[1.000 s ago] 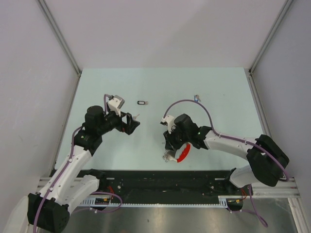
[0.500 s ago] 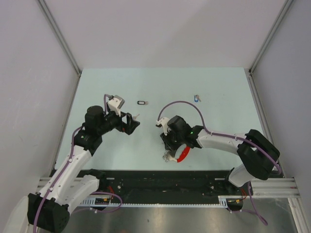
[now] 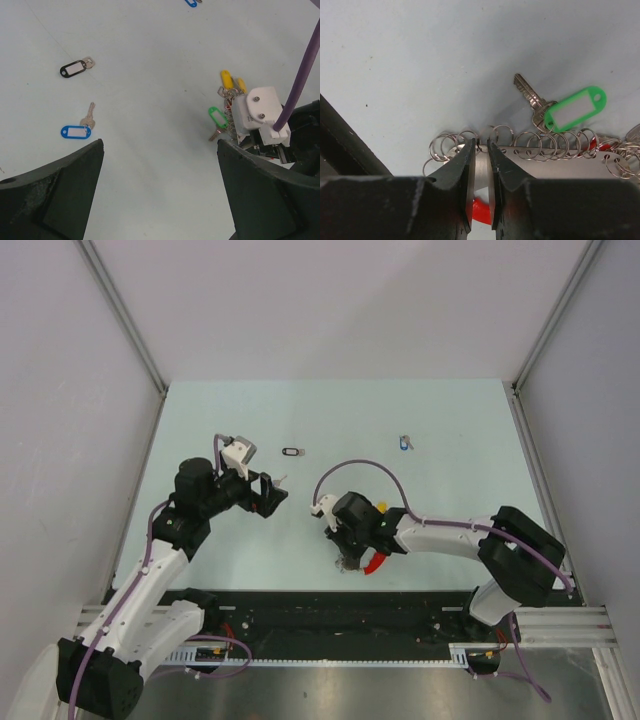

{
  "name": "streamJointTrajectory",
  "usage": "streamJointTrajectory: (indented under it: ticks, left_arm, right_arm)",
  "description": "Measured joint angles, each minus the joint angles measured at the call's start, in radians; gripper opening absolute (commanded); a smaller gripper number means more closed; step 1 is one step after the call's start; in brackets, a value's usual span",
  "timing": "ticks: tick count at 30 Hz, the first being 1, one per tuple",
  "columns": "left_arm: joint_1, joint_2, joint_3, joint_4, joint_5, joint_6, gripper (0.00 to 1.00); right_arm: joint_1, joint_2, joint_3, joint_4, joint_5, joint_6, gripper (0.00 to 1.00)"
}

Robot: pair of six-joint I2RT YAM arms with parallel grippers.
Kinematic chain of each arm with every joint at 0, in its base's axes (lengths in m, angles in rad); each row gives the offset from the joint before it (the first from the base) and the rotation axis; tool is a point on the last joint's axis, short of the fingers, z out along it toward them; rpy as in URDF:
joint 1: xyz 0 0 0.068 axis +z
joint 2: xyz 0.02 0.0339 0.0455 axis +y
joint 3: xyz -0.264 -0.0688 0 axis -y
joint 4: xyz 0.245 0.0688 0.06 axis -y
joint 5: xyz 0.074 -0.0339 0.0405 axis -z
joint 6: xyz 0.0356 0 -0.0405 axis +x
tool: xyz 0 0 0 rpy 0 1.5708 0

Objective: Put the keys on the keyring

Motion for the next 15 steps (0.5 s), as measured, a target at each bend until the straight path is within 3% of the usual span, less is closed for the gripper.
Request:
streamJointTrajectory:
  ticks: [5, 12, 15]
  left_arm:
    - [0.0, 0.0, 0.0, -0.005, 0.0, 0.0, 1.0]
    - [0.0, 0.0, 0.0, -0.006, 0.0, 0.0, 1.0]
    - [0.0, 0.0, 0.0, -0.006, 0.001, 0.0, 1.0]
  right_arm:
    - [0.011, 0.024, 0.002, -0.001, 0.032, -0.011, 0.15]
    - [0.016, 0.029, 0.006, -0.001, 0.071, -0.021, 0.0]
    - [0.016, 0.025, 0.01, -0.004, 0.084, -0.025, 0.0]
